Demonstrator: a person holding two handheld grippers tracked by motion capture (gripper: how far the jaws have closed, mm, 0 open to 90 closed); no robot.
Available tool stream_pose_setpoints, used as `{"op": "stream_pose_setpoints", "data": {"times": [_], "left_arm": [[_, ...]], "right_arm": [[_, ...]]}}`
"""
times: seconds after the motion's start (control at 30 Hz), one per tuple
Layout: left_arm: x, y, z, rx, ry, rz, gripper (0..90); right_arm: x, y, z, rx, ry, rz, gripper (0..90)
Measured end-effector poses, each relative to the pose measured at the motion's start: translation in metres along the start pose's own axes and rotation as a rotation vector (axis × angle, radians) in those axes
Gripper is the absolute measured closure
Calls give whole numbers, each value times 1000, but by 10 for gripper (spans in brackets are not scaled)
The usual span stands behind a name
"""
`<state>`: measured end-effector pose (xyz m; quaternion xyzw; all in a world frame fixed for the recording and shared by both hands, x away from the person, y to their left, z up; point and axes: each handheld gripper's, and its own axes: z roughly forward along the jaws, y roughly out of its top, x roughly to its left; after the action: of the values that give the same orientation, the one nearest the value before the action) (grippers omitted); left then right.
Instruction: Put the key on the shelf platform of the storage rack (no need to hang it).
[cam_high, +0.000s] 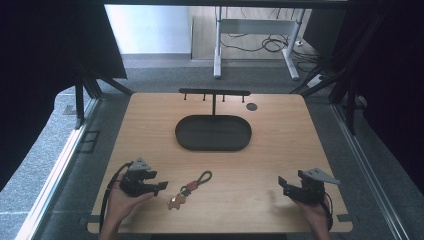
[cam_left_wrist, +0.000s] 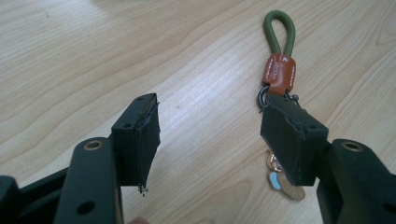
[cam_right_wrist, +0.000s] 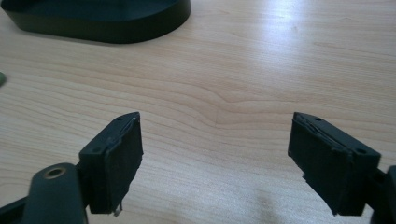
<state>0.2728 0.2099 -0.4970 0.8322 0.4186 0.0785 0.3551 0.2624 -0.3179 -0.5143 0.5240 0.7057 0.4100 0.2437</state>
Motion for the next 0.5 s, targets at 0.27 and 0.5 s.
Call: {"op": "stream_pose_setpoints", "data": {"times": [0.27, 0.5], "left_arm": [[2, -4, -4, 4, 11, 5, 383], [2, -6, -6, 6, 10, 4, 385]], "right_arm": [[-9, -3, -8, -12, 35, 18, 239], [-15, -6, -7, -9, 61, 31, 260]]}}
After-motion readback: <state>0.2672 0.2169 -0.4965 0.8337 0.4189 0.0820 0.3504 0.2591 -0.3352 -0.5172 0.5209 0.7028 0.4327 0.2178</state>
